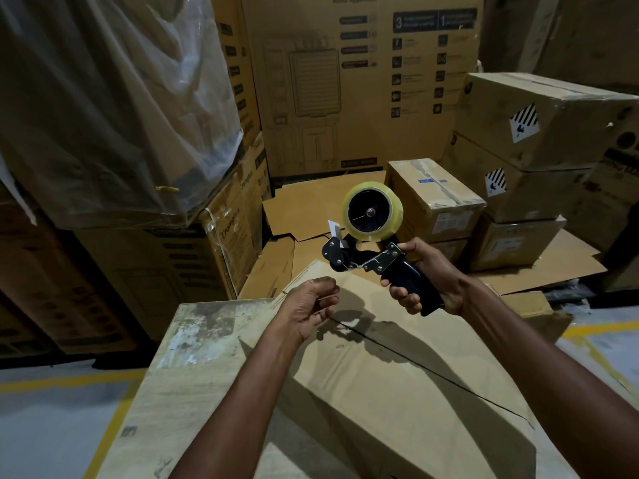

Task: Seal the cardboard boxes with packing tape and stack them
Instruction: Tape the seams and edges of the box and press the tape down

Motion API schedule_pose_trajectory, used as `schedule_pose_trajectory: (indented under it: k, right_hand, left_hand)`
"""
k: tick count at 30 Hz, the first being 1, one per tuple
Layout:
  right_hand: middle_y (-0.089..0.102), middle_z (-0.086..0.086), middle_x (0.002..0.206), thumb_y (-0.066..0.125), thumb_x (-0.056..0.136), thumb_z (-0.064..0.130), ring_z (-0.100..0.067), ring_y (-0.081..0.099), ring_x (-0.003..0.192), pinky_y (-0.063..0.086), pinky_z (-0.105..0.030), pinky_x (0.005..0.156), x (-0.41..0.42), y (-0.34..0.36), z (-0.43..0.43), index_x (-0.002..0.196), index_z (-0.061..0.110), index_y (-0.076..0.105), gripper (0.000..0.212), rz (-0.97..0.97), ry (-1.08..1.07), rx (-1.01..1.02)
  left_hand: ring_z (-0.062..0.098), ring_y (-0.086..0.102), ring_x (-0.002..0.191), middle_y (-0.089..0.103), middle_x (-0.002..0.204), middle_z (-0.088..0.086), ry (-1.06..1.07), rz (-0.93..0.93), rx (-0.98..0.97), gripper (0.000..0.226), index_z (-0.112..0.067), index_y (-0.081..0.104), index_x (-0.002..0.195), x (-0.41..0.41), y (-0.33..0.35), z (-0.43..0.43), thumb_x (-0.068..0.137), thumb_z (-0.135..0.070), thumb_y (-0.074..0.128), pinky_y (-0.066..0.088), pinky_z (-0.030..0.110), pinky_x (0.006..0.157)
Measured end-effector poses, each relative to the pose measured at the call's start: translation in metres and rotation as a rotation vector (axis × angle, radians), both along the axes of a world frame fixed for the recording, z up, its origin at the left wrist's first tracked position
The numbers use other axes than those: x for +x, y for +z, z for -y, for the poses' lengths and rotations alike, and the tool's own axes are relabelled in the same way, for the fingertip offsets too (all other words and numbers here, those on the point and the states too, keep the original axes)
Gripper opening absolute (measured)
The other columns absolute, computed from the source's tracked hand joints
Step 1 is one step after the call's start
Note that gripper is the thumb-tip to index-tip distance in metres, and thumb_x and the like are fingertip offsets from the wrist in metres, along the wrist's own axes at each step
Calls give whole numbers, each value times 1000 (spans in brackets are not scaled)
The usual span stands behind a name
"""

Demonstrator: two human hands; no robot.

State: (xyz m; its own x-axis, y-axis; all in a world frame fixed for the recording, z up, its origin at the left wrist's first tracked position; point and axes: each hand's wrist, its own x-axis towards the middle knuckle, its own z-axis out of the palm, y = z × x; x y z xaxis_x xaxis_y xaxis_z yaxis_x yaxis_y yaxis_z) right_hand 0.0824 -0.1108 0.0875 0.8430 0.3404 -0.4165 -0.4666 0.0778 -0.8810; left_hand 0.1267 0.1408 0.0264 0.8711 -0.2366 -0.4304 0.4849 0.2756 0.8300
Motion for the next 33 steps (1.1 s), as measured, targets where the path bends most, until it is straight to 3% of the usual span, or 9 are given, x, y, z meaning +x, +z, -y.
schedule_pose_trajectory:
  k: [6, 11, 14, 17, 20, 23, 25, 29, 33]
  right_hand:
    - [46, -12, 74, 43, 93, 66, -20, 37, 53, 34, -29, 48, -6, -10, -2, 105, -3, 62, 72, 33, 45, -44]
    - [48, -11, 75, 44, 93, 67, -20, 37, 56, 34, -31, 51, -9, -21, -13, 103, 0, 60, 69, 69, 73, -90]
    - [49, -10, 75, 43, 94, 66, -19, 38, 55, 34, -30, 51, -9, -28, -23, 98, 2, 58, 66, 73, 70, -106]
    - [50, -9, 74, 41, 95, 65, -19, 40, 54, 37, -29, 51, -10, -35, -31, 94, 4, 58, 64, 77, 66, -134]
    - [51, -10, 73, 40, 95, 65, -20, 41, 54, 38, -31, 53, -11, -44, -32, 93, 3, 58, 64, 88, 59, -146]
    - [52, -9, 72, 38, 96, 65, -20, 42, 54, 37, -30, 53, -11, -53, -40, 93, 3, 58, 65, 74, 61, -178]
    - [52, -8, 71, 34, 98, 63, -20, 42, 54, 39, -29, 53, -10, -60, -49, 94, 2, 58, 66, 78, 61, -209]
    - [55, -9, 72, 35, 98, 64, -20, 45, 55, 40, -29, 55, -3, -74, -59, 94, 3, 64, 68, 41, 23, -247]
    - [56, -10, 74, 42, 91, 70, -20, 46, 56, 38, -29, 55, 1, -87, -66, 88, 7, 61, 66, 11, -15, -270]
  left_hand:
    - [22, 70, 64, 70, 86, 19, 96, -18, -9, 35, 3, 55, 128, 13, -3, -1, 94, 14, 54, 58, 27, 51]
    - [17, 60, 55, 70, 68, 16, 82, -7, 240, 54, -6, 55, 133, 35, -6, -13, 87, 17, 37, 45, 24, 46]
    - [16, 64, 49, 68, 80, 18, 53, 28, 340, 53, -5, 55, 127, 45, -4, -21, 86, 21, 33, 40, 21, 37]
    - [20, 63, 59, 67, 93, 21, 44, 64, 418, 37, -6, 55, 112, 55, 2, -41, 88, 22, 46, 41, 23, 39]
    - [20, 64, 70, 67, 106, 22, 128, 95, 490, 47, -11, 49, 121, 77, 3, -71, 86, 16, 66, 45, 22, 39]
    - [22, 65, 76, 62, 111, 23, 90, 137, 555, 50, -12, 49, 123, 90, 0, -81, 86, 18, 65, 51, 24, 44]
    - [19, 63, 74, 60, 104, 16, 78, 207, 630, 49, -11, 49, 122, 93, -6, -79, 86, 18, 66, 53, 28, 53]
    - [17, 61, 62, 65, 83, 12, 60, 340, 716, 48, -14, 48, 123, 99, -27, -81, 88, 9, 70, 48, 27, 48]
    - [22, 61, 73, 59, 84, 12, 57, 450, 794, 56, -18, 43, 129, 107, -42, -82, 87, 4, 73, 52, 33, 57]
